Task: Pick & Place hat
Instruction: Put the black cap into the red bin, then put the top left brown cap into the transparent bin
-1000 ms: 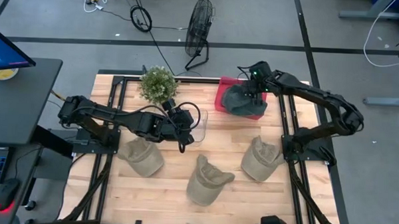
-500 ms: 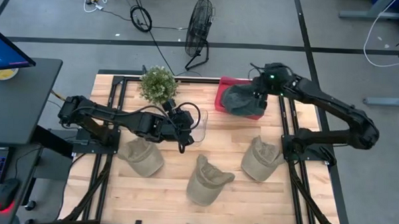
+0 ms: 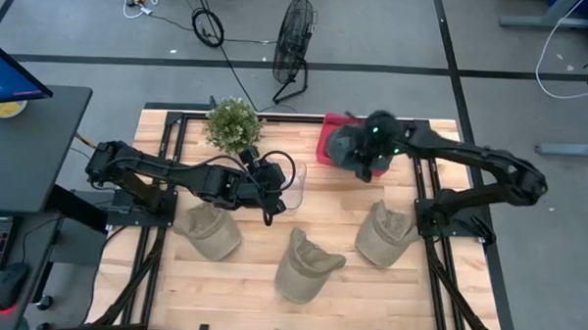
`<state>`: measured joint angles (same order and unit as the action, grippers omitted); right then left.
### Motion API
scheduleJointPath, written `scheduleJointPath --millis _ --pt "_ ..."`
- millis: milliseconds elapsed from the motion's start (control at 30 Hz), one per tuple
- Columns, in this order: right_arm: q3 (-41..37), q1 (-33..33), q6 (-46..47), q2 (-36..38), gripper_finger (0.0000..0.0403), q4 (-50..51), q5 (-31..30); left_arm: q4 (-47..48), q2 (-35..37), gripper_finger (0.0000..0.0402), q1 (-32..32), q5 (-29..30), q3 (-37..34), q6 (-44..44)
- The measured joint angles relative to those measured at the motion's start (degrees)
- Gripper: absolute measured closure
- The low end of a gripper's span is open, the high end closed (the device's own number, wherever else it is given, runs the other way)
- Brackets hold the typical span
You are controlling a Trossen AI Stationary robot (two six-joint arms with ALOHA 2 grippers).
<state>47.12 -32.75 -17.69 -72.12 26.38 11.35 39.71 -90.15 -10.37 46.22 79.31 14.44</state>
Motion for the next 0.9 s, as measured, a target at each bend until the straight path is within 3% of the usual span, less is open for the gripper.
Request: scheduleJointPath --millis 67,167,433,600,733,833,900 --pt "-2.1 0.0 -0.4 -2.4 0.0389 -2.4 -4.4 0.0 0.0 0.0216 0.0 0.0 0.0 0.0" --pt "-3.6 -0.5 2.1 -4.8 0.0393 -4.7 -9.1 0.0 0.0 0.0216 0.0 0.0 0.0 0.0" --pt "-3.6 -1.0 6.7 -5.5 0.0399 -5.7 -9.3 0.0 0.0 0.0216 0.2 0.0 0.0 0.0" --pt "-2.5 -0.1 10.3 -1.7 0.0394 0.3 -9.5 1.3 0.2 0.0216 -0.4 0.0 0.0 -0.4" --pt "1.3 1.2 14.1 2.8 0.0396 7.2 -9.3 10.4 1.4 0.0216 -2.2 -0.1 0.8 1.2" --pt "2.6 2.1 15.5 5.5 0.0394 10.6 -9.3 20.6 1.9 0.0216 -4.3 -0.3 3.1 10.1" --pt "2.7 3.0 13.7 6.9 0.0387 11.5 -9.3 29.4 2.6 0.0216 -5.9 -4.1 4.0 17.1"
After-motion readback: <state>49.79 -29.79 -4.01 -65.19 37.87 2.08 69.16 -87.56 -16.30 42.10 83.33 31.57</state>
